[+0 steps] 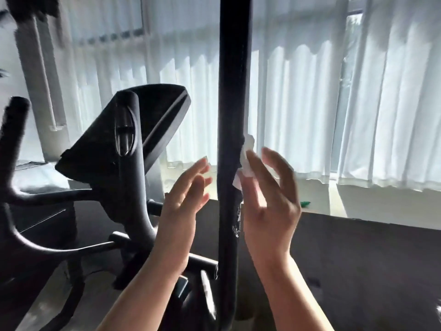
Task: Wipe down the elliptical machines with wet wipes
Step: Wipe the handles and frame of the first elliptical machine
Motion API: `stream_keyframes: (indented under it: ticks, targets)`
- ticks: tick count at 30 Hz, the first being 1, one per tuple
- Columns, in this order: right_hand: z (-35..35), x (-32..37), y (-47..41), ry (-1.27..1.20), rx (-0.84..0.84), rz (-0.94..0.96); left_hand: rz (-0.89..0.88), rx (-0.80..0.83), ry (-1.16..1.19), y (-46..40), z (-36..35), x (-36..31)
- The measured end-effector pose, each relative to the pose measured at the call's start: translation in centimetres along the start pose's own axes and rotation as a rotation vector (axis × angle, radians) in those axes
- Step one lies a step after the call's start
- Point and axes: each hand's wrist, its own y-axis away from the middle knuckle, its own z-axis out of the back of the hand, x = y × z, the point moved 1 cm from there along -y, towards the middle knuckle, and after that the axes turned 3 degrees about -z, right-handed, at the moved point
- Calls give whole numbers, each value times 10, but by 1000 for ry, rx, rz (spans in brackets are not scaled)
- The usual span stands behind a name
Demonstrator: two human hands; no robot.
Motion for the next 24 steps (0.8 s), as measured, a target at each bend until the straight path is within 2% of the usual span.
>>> stream_keyframes:
  ticks: [3, 5, 8, 14, 17, 24]
  targets:
    - [-6, 0, 11, -19, 69, -44, -10, 40, 40, -12, -6, -5]
    - [0, 0, 25, -2, 97, 30, -23, 51, 55, -19, -9, -12]
    - [-2, -6, 10, 0, 104, 93, -15, -16, 76, -29, -14, -17]
    - [-35, 5, -86, -81, 45, 46, -199, -33, -20, -58, -27, -36]
    - [-53, 18, -152, -180, 67, -70, -288, -51, -82, -79, -32, -48]
    - [-91, 43, -292, -191, 45, -70, -305, -125, -109, -104, -47, -60]
